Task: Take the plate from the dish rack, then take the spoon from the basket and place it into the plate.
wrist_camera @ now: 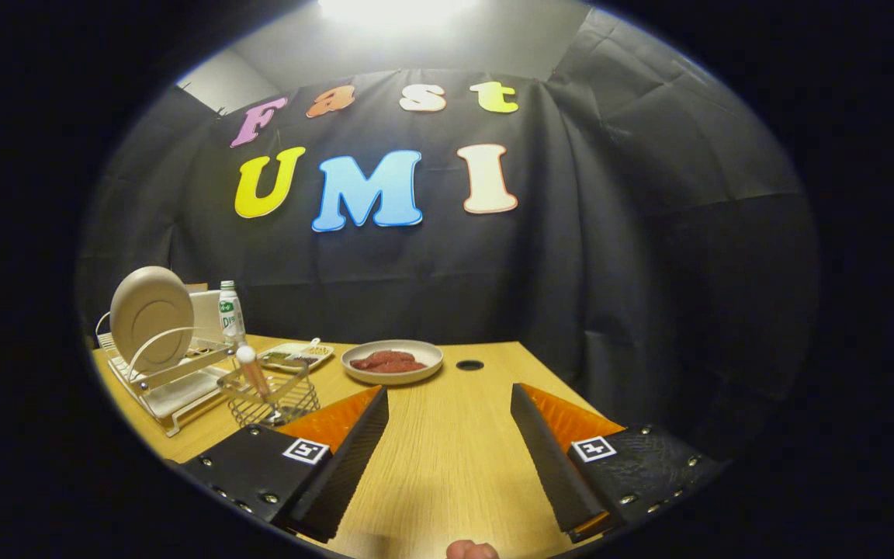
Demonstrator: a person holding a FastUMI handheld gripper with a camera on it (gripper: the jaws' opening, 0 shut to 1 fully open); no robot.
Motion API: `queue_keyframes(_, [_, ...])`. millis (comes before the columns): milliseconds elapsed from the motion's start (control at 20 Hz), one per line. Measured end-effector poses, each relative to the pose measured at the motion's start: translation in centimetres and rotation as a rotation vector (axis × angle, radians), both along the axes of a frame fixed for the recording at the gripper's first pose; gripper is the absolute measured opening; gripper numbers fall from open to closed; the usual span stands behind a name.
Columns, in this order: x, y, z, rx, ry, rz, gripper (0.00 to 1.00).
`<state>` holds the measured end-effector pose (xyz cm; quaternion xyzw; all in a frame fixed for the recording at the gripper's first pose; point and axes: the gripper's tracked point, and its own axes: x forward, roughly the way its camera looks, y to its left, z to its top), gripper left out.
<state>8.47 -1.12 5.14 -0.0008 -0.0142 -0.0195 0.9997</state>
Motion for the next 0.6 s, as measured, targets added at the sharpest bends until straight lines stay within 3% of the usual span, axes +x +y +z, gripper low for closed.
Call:
queue_keyframes(300, [-2.5, 3.1, 12.2, 0.009, -0.053, -0.013, 0.98])
queue_keyframes(600, [-4.8, 7.3, 20.4, 0.027, -0.080, -0.020, 0.98])
